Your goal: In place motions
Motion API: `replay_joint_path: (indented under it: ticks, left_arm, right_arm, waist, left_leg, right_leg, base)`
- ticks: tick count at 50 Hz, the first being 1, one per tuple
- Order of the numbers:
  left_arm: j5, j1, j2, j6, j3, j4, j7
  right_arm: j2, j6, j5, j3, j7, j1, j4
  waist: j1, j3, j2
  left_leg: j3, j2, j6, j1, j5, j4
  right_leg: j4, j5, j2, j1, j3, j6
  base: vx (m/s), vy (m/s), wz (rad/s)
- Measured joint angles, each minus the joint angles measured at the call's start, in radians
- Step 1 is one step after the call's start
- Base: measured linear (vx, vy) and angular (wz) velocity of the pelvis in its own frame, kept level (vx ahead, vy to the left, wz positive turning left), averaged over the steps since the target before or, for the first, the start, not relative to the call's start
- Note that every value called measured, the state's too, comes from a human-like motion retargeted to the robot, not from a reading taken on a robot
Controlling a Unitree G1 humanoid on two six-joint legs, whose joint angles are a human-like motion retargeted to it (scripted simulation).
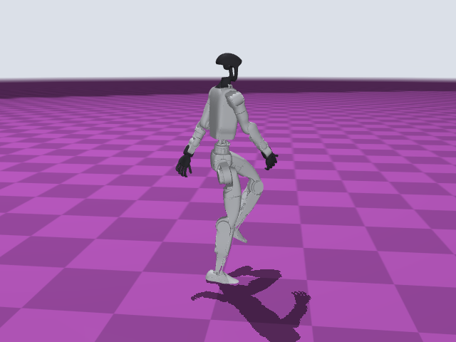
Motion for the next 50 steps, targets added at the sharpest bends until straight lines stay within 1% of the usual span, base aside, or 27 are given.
replay_joint_path:
  ticks: [3,8,11,15,17,18,20,22,23,25,27,30,33,35,37,40,41,42,43,45,47,50]
  left_arm:
    - [0.038,0.010,0.009,0.024,-0.010,0.000,0.005]
    - [0.031,-0.012,0.027,0.013,0.004,-0.001,-0.008]
    - [-0.015,-0.026,0.034,0.006,0.019,-0.014,0.014]
    - [-0.078,-0.051,0.045,-0.003,0.029,-0.032,0.042]
    - [-0.097,-0.065,0.052,-0.005,0.026,-0.039,0.049]
    - [-0.104,-0.074,0.056,-0.006,0.021,-0.043,0.052]
    - [-0.110,-0.089,0.060,-0.009,0.010,-0.050,0.058]
    - [-0.111,-0.110,0.058,-0.008,0.000,-0.052,0.065]
    - [-0.112,-0.130,0.056,-0.007,-0.003,-0.050,0.070]
    - [-0.115,-0.182,0.055,-0.006,-0.017,-0.043,0.083]
    - [-0.116,-0.240,0.062,-0.007,-0.062,-0.040,0.093]
    - [-0.109,-0.331,0.074,0.001,-0.131,-0.021,0.112]
    - [-0.094,-0.400,0.070,-0.006,-0.209,-0.011,0.133]
    - [-0.105,-0.428,0.063,-0.017,-0.265,-0.043,0.128]
    - [-0.131,-0.475,0.047,-0.020,-0.292,-0.081,0.119]
    - [-0.167,-0.568,0.010,-0.024,-0.272,-0.146,0.112]
    - [-0.193,-0.602,0.003,-0.033,-0.267,-0.170,0.106]
    - [-0.219,-0.634,-0.001,-0.042,-0.261,-0.195,0.101]
    - [-0.244,-0.662,-0.001,-0.051,-0.250,-0.220,0.097]
    - [-0.280,-0.705,-0.003,-0.070,-0.222,-0.269,0.104]
    - [-0.297,-0.732,-0.012,-0.091,-0.195,-0.312,0.121]
    - [-0.338,-0.764,-0.016,-0.118,-0.187,-0.360,0.129]
  right_arm:
    - [-0.002,-0.015,-0.060,0.018,-0.022,-0.007,-0.010]
    - [0.003,-0.025,-0.089,0.050,-0.037,0.046,0.019]
    - [0.011,-0.019,-0.091,0.063,-0.027,0.092,0.064]
    - [0.010,-0.009,-0.105,0.078,-0.024,0.150,0.124]
    - [0.008,-0.008,-0.119,0.084,-0.032,0.180,0.148]
    - [0.005,-0.006,-0.126,0.085,-0.036,0.193,0.157]
    - [-0.003,-0.004,-0.137,0.086,-0.042,0.222,0.171]
    - [-0.016,-0.004,-0.152,0.080,-0.043,0.253,0.173]
    - [-0.022,-0.004,-0.162,0.075,-0.045,0.267,0.170]
    - [-0.036,-0.009,-0.175,0.058,-0.054,0.297,0.151]
    - [-0.061,-0.022,-0.180,0.031,-0.059,0.338,0.123]
    - [-0.101,-0.042,-0.200,-0.001,-0.064,0.405,0.115]
    - [-0.126,-0.027,-0.272,-0.044,-0.093,0.455,0.174]
    - [-0.143,-0.014,-0.302,-0.069,-0.112,0.490,0.224]
    - [-0.164,-0.011,-0.314,-0.093,-0.106,0.528,0.261]
    - [-0.191,0.008,-0.317,-0.138,-0.093,0.577,0.303]
    - [-0.202,0.015,-0.314,-0.150,-0.095,0.591,0.318]
    - [-0.213,0.022,-0.313,-0.161,-0.095,0.604,0.333]
    - [-0.225,0.032,-0.316,-0.168,-0.094,0.617,0.348]
    - [-0.247,0.054,-0.323,-0.179,-0.091,0.643,0.382]
    - [-0.265,0.075,-0.329,-0.196,-0.093,0.670,0.414]
    - [-0.286,0.101,-0.333,-0.223,-0.095,0.723,0.424]
  waist:
    - [-0.011,-0.009,0.016]
    - [-0.073,-0.069,0.042]
    - [-0.122,-0.119,0.048]
    - [-0.190,-0.184,0.062]
    - [-0.217,-0.204,0.085]
    - [-0.231,-0.214,0.097]
    - [-0.257,-0.229,0.124]
    - [-0.299,-0.255,0.137]
    - [-0.326,-0.272,0.140]
    - [-0.348,-0.282,0.140]
    - [-0.355,-0.254,0.134]
    - [-0.326,-0.217,0.111]
    - [-0.310,-0.195,0.106]
    - [-0.318,-0.188,0.120]
    - [-0.326,-0.172,0.139]
    - [-0.340,-0.119,0.156]
    - [-0.364,-0.105,0.161]
    - [-0.386,-0.093,0.165]
    - [-0.405,-0.088,0.164]
    - [-0.458,-0.080,0.169]
    - [-0.504,-0.080,0.183]
    - [-0.539,-0.083,0.196]
  left_leg:
    - [-0.014,-0.010,0.012,0.045,0.005,-0.068]
    - [-0.018,-0.048,-0.007,0.240,0.030,-0.295]
    - [-0.026,-0.097,-0.032,0.402,0.053,-0.500]
    - [-0.043,-0.161,-0.058,0.641,0.098,-0.872]
    - [-0.036,-0.181,-0.098,0.764,0.014,-1.103]
    - [-0.001,-0.181,-0.098,0.824,-0.059,-1.205]
    - [0.022,-0.199,-0.075,0.903,-0.141,-1.377]
    - [-0.005,-0.221,-0.069,0.915,-0.104,-1.472]
    - [-0.023,-0.225,-0.078,0.900,-0.079,-1.499]
    - [-0.039,-0.238,-0.075,0.869,-0.058,-1.517]
    - [-0.065,-0.249,-0.055,0.862,-0.063,-1.508]
    - [-0.060,-0.256,-0.039,0.864,-0.070,-1.488]
    - [-0.053,-0.248,-0.030,0.876,-0.079,-1.483]
    - [-0.055,-0.235,-0.027,0.877,-0.082,-1.485]
    - [-0.051,-0.218,-0.022,0.877,-0.082,-1.492]
    - [-0.042,-0.200,-0.011,0.883,-0.077,-1.502]
    - [-0.052,-0.202,-0.004,0.881,-0.075,-1.505]
    - [-0.058,-0.205,0.004,0.878,-0.073,-1.508]
    - [-0.055,-0.214,0.012,0.873,-0.071,-1.512]
    - [-0.065,-0.223,0.027,0.861,-0.065,-1.517]
    - [-0.083,-0.217,0.036,0.841,-0.060,-1.515]
    - [-0.092,-0.211,0.047,0.818,-0.059,-1.509]
  right_leg:
    - [0.001,-0.011,0.010,0.015,-0.023,0.004]
    - [-0.026,-0.017,0.028,0.030,-0.078,0.029]
    - [-0.045,-0.017,0.031,0.027,-0.104,0.042]
    - [-0.053,-0.025,0.045,0.010,-0.132,0.054]
    - [-0.054,-0.030,0.072,0.005,-0.141,0.056]
    - [-0.053,-0.033,0.086,0.001,-0.148,0.057]
    - [-0.059,-0.036,0.116,0.000,-0.158,0.060]
    - [-0.069,-0.036,0.119,-0.008,-0.179,0.065]
    - [-0.070,-0.038,0.110,-0.024,-0.195,0.068]
    - [-0.064,-0.038,0.094,-0.050,-0.207,0.076]
    - [-0.055,-0.037,0.082,-0.048,-0.232,0.082]
    - [-0.030,-0.044,0.070,-0.037,-0.225,0.085]
    - [0.053,-0.052,0.051,-0.056,-0.211,0.094]
    - [0.135,-0.025,0.038,-0.089,-0.207,0.100]
    - [0.281,0.067,0.021,-0.161,-0.190,0.110]
    - [0.560,0.277,-0.025,-0.317,-0.131,0.140]
    - [0.660,0.298,-0.061,-0.376,-0.136,0.121]
    - [0.760,0.296,-0.101,-0.435,-0.139,0.102]
    - [0.861,0.246,-0.149,-0.494,-0.138,0.084]
    - [1.023,0.181,-0.210,-0.604,-0.125,0.046]
    - [1.129,0.123,-0.224,-0.699,-0.104,0.027]
    - [1.221,0.072,-0.205,-0.809,-0.064,0.026]
  base:
    - [0.09,0.07,0.30]
    - [0.12,0.05,0.53]
    - [0.15,-0.01,0.46]
    - [0.16,-0.06,0.33]
    - [0.18,-0.13,0.14]
    - [0.15,-0.13,0.13]
    - [0.16,-0.13,0.18]
    - [0.14,-0.13,0.50]
    - [0.02,-0.13,0.64]
    - [-0.09,-0.13,0.53]
    - [-0.06,-0.17,0.51]
    - [0.09,-0.21,-0.03]
    - [0.23,-0.13,-0.20]
    - [0.28,-0.10,-0.12]
    - [0.11,-0.10,-0.29]
    - [-0.04,-0.06,-0.17]
    - [-0.05,-0.01,0.25]
    - [0.00,0.00,0.00]
    - [0.00,0.00,0.00]
    - [-0.02,0.01,0.14]
    - [-0.04,-0.02,0.31]
    - [-0.03,-0.04,0.09]
